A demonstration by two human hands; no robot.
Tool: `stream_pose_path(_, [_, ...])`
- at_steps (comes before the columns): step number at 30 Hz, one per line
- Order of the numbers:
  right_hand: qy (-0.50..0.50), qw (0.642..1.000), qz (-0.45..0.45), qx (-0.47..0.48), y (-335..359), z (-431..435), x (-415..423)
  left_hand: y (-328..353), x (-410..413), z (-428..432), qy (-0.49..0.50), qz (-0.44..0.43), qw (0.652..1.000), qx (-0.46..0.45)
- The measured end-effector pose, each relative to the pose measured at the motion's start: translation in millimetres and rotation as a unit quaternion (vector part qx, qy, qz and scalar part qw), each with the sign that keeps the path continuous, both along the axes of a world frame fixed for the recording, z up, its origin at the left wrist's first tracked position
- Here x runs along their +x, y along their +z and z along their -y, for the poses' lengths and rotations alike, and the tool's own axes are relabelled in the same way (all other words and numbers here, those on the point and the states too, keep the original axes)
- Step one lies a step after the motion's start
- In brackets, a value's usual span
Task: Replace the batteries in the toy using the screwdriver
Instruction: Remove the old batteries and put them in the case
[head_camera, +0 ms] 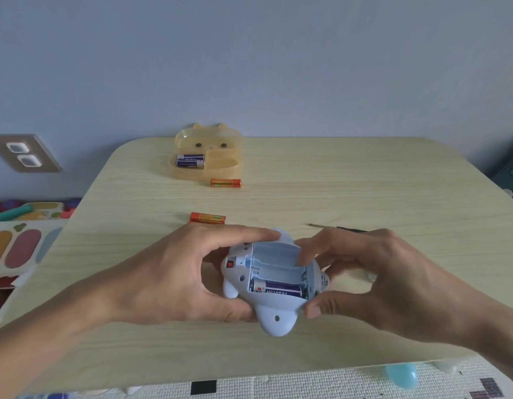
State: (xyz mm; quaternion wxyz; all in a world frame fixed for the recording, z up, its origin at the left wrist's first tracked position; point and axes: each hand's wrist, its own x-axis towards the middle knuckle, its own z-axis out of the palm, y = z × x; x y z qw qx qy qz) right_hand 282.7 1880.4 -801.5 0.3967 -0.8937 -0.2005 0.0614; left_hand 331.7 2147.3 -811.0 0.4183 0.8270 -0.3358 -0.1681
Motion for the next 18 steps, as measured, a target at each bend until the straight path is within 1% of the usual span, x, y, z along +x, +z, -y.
stream_pose_path(4, [0.003,1.0,-0.007,0.018,-1,-2,-2,-5,-1,-4,0.019,-0.018,1.0,-0.01])
stream_pose_path(6, [-0.009,0.999,0.003,0.032,-7,-5,-5,-6,-2,-6,0.017,-0.031,0.999,-0.02])
stream_pose_path(7, [-0.018,0.999,0.012,0.042,-10,-6,-6,-7,-2,-6,0.004,-0.017,1.0,-0.01])
stream_pose_path(9, [-0.027,0.998,0.016,0.059,-13,-9,-7,-5,-2,-8,-0.034,0.055,0.998,0.027])
stream_pose_path(14, [-0.021,0.997,-0.005,0.07,-16,-8,-5,0,-10,3,-0.096,0.214,0.969,0.082])
stream_pose_path(18, [-0.016,0.998,-0.021,0.065,-16,-8,-5,-4,-10,12,-0.115,0.244,0.957,0.104])
